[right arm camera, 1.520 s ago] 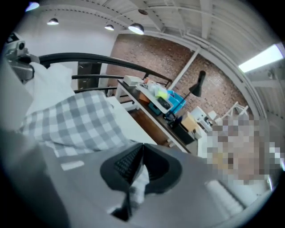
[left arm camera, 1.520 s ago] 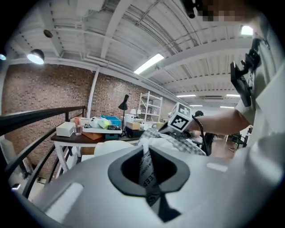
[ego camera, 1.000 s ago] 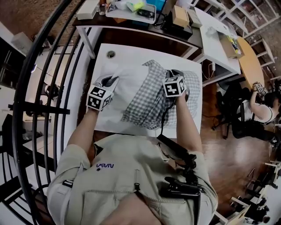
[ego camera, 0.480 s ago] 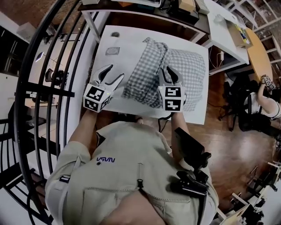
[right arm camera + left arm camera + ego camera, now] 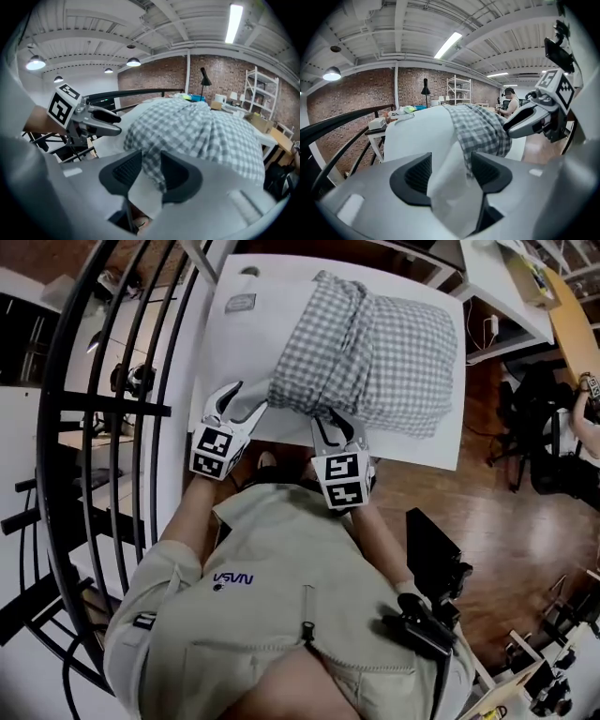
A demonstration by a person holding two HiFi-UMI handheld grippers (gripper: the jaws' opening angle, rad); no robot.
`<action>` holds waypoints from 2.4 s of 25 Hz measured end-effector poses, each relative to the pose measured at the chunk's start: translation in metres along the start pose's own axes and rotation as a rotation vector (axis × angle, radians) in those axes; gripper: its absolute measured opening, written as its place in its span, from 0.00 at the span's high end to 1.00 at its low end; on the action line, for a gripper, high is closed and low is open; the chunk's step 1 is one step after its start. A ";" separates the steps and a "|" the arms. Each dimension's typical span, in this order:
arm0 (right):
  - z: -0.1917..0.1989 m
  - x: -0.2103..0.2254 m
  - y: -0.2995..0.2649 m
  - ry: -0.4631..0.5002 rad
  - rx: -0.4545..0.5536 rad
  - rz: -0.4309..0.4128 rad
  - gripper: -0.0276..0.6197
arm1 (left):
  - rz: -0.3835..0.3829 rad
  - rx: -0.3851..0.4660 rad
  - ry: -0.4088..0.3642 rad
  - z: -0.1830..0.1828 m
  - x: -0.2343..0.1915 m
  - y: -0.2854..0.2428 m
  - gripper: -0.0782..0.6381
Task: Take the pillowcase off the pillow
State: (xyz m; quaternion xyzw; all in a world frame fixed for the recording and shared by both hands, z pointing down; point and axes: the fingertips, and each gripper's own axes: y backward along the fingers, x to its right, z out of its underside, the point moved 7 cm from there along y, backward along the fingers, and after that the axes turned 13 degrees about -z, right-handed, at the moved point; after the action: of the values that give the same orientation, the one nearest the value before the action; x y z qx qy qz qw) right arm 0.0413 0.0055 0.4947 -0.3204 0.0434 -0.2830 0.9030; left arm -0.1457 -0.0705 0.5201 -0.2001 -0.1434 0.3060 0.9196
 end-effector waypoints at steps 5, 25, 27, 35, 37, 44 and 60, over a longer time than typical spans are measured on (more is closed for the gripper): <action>0.004 -0.005 -0.033 -0.008 -0.054 0.058 0.69 | 0.093 -0.076 -0.039 0.017 0.001 -0.019 0.52; 0.014 0.094 0.080 0.078 -0.123 0.699 0.93 | 0.101 0.141 0.081 -0.057 -0.051 0.007 0.86; 0.038 0.109 0.078 0.027 -0.175 0.696 0.92 | 0.086 0.089 0.110 -0.039 -0.054 0.003 0.86; 0.093 0.122 0.049 -0.107 -0.258 0.549 0.92 | 0.108 -0.122 0.183 0.033 -0.021 -0.021 0.83; 0.090 0.121 0.055 -0.113 -0.228 0.519 0.92 | 0.111 -0.115 0.180 0.029 -0.018 -0.019 0.78; 0.058 0.090 0.088 -0.151 -0.038 0.346 0.81 | 0.107 -0.051 0.216 -0.004 -0.005 0.027 0.66; -0.117 0.167 0.060 0.102 0.230 0.173 0.80 | 0.025 0.181 0.002 -0.159 -0.008 -0.037 0.50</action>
State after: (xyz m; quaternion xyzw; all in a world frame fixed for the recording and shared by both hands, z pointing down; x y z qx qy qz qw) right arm 0.1793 -0.1117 0.3832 -0.1950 0.0842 -0.2232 0.9514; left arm -0.0717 -0.1469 0.3959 -0.1182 -0.1114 0.3291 0.9302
